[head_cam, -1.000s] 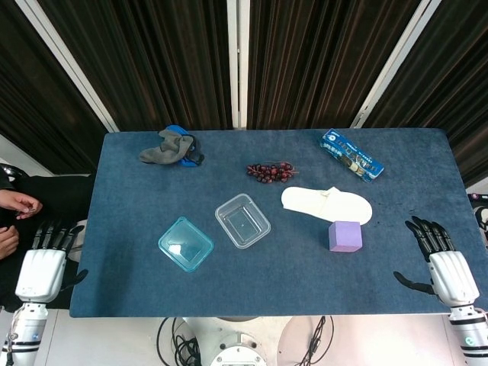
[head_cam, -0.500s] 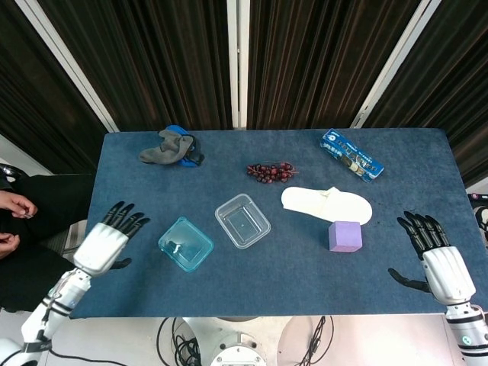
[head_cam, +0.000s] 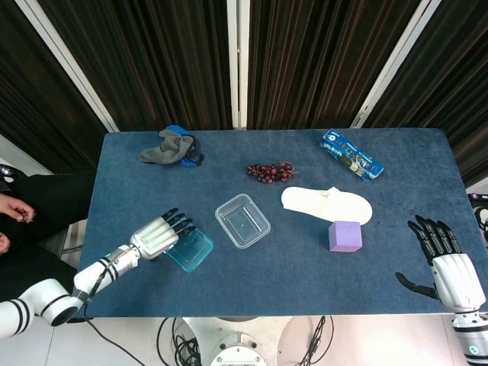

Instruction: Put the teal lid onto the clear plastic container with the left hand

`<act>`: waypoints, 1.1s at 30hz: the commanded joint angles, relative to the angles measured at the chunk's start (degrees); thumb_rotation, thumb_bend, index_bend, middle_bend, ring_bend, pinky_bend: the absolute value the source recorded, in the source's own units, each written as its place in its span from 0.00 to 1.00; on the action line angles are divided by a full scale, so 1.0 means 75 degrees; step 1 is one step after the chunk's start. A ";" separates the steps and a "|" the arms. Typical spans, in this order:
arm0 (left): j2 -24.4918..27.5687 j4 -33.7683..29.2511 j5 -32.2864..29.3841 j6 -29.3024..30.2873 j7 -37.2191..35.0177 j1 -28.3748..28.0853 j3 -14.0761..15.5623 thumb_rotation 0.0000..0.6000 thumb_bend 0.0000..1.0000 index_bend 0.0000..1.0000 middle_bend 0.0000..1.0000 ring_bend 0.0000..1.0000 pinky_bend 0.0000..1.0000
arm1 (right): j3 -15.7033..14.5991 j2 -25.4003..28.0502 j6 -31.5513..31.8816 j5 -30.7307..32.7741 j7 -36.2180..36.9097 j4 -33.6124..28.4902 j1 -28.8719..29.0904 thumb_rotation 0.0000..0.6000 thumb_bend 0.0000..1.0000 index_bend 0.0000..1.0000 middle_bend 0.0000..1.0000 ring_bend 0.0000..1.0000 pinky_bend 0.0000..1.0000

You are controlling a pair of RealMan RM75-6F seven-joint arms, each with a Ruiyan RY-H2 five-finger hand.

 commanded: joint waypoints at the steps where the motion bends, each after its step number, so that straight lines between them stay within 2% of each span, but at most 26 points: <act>1: -0.0219 0.0289 -0.0070 -0.0149 -0.0006 -0.0190 0.0120 1.00 0.05 0.02 0.01 0.00 0.00 | -0.0004 -0.0012 0.0007 0.0014 -0.0036 -0.0021 -0.0021 1.00 0.10 0.00 0.02 0.00 0.00; 9: -0.0310 0.0411 -0.0108 -0.0125 -0.0248 -0.0438 0.0255 1.00 0.05 0.02 0.01 0.00 0.00 | -0.0020 -0.0069 -0.0013 0.0081 -0.0149 -0.0089 -0.0090 1.00 0.10 0.00 0.02 0.00 0.00; 19: -0.0499 0.0546 -0.0426 -0.0515 -0.0134 -0.0812 0.0346 1.00 0.05 0.02 0.01 0.00 0.00 | -0.0012 -0.0064 0.0038 0.0110 -0.0115 -0.0043 -0.0163 1.00 0.10 0.00 0.02 0.00 0.00; 33: -0.0763 0.0636 -0.1156 -0.0759 0.0308 -0.1098 0.0365 1.00 0.07 0.11 0.03 0.00 0.00 | 0.0014 -0.0146 -0.0059 0.0235 0.0122 0.0245 -0.0184 1.00 0.10 0.00 0.02 0.00 0.00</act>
